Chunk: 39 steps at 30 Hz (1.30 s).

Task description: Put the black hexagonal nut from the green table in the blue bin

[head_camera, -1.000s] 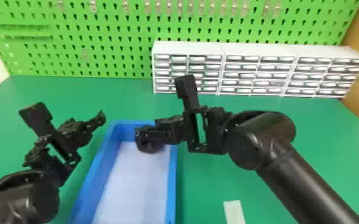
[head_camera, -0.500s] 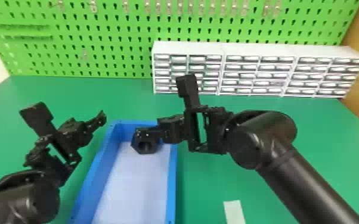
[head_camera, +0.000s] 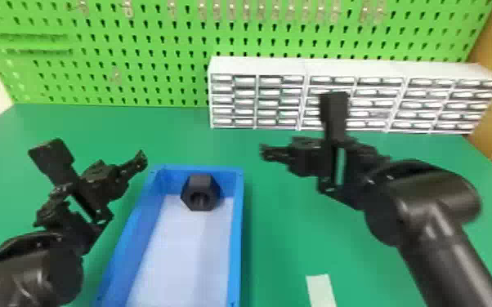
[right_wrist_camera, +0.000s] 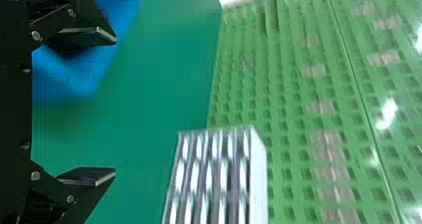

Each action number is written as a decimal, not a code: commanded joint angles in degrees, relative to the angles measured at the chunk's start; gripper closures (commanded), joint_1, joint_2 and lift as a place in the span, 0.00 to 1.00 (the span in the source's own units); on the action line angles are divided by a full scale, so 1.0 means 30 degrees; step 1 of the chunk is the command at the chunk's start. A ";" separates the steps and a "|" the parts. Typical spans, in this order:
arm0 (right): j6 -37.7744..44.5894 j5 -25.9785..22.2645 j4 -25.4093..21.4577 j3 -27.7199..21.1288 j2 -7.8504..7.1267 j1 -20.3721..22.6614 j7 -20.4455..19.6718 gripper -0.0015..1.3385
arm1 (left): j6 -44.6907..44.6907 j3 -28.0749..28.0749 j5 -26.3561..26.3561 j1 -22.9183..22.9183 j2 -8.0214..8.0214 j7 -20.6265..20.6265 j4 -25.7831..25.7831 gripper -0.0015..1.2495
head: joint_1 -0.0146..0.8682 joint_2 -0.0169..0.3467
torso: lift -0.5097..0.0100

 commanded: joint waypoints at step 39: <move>-0.8504 0.0396 -0.0359 -0.9389 0.0350 0.5336 0.0899 0.25 | -0.0176 0.0355 0.0879 0.0287 0.0000 -0.0007 -0.0791 0.11 | 0.77 0.14 | 0.79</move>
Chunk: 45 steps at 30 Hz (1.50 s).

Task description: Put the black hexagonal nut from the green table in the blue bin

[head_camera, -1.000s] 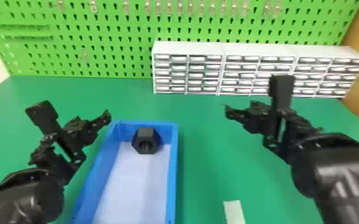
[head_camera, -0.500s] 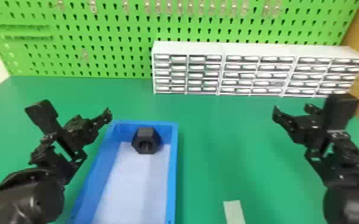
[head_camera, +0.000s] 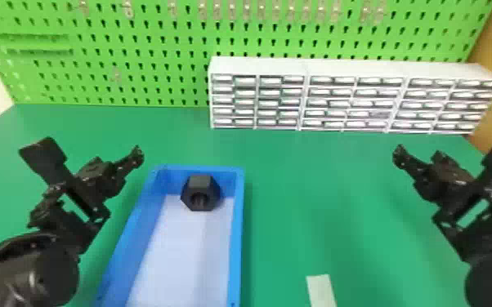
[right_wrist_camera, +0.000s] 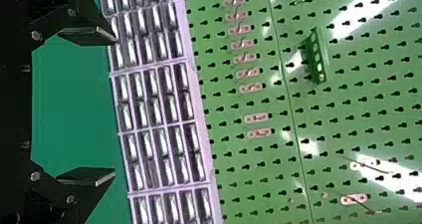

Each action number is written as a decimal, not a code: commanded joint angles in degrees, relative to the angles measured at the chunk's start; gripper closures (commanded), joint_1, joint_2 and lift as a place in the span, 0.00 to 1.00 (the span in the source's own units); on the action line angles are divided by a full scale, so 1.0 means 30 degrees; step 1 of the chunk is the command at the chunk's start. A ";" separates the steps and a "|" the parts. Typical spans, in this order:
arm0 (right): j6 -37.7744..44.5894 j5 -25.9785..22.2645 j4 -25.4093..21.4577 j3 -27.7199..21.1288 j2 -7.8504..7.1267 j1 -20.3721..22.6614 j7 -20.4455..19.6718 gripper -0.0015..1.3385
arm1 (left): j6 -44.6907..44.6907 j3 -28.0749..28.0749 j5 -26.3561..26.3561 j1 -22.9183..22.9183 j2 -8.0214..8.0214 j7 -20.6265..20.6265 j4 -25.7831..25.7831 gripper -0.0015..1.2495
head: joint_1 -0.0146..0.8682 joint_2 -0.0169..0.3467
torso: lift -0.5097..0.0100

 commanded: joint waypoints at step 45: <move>0.2406 -0.4954 0.2542 0.1598 -0.0576 0.0860 0.0770 0.25 | 0.0012 -0.0007 -0.3017 0.0723 -0.0029 -0.0001 0.0225 0.11 | 0.77 0.14 | 0.79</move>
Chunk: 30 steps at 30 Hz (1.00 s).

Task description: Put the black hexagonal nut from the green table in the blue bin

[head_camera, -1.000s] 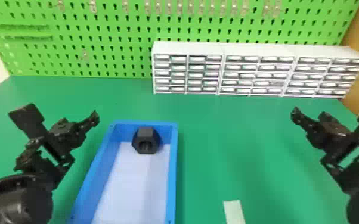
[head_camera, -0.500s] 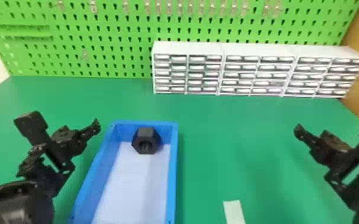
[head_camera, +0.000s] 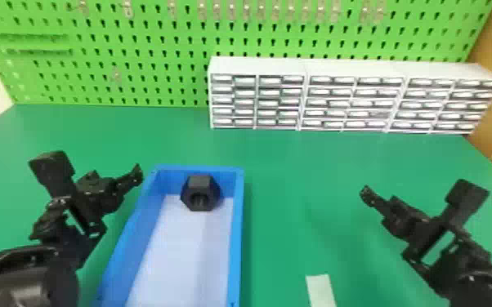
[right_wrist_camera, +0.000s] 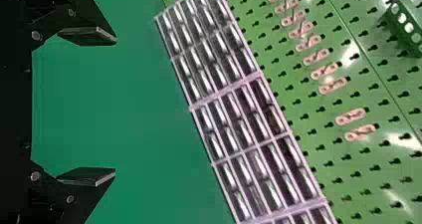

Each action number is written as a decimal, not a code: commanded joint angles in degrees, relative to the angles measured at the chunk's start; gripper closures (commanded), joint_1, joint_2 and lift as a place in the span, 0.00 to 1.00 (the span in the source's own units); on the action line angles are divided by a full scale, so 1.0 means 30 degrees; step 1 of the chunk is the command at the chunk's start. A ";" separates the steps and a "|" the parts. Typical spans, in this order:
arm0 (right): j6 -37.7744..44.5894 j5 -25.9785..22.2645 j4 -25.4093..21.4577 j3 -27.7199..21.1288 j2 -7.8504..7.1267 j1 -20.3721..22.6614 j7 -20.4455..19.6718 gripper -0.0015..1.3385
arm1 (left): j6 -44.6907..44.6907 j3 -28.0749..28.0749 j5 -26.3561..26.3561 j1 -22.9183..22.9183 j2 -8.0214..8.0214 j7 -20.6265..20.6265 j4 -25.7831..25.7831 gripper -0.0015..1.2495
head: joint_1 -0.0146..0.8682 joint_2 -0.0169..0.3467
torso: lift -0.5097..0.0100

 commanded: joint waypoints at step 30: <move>0.0303 -0.0626 0.0497 0.0201 -0.0360 -0.0460 0.0571 0.26 | -0.0029 -0.0058 -0.0184 -0.0090 0.0000 -0.0118 -0.0001 0.11 | 0.77 0.14 | 0.79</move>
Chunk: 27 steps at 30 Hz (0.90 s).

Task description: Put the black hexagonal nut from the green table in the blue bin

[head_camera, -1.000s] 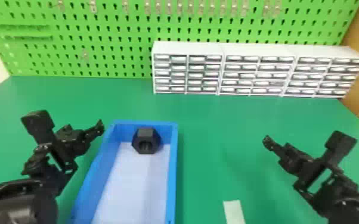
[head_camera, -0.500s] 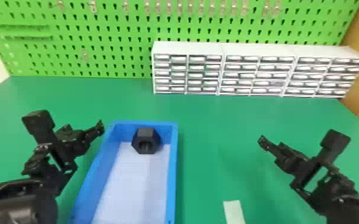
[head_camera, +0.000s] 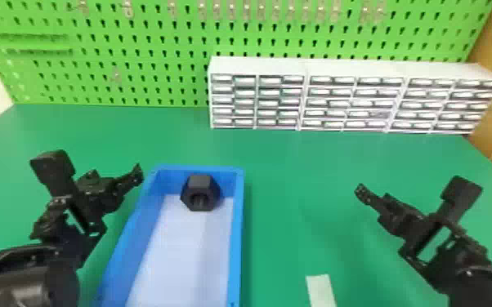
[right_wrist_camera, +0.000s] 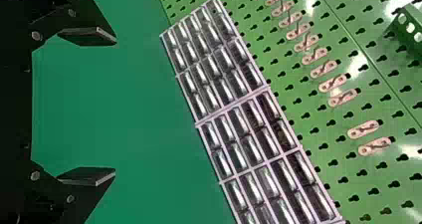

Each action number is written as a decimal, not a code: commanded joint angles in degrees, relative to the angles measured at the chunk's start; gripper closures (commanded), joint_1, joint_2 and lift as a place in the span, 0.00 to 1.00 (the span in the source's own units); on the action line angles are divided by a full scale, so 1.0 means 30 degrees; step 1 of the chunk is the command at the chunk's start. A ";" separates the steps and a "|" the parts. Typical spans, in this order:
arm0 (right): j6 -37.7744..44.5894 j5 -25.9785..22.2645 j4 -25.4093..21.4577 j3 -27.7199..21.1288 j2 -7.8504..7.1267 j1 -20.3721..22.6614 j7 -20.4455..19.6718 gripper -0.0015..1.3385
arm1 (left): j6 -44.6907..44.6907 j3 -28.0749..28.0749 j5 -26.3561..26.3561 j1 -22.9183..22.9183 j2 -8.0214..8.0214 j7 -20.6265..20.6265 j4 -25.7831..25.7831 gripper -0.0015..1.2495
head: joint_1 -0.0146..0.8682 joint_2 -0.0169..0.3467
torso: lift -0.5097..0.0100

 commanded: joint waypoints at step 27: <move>0.0000 0.0106 0.0000 -0.0125 0.0059 -0.0048 0.0000 0.25 | -0.0006 0.0244 -0.0109 -0.0022 -0.0322 -0.0068 0.0000 0.10 | 0.77 0.14 | 0.79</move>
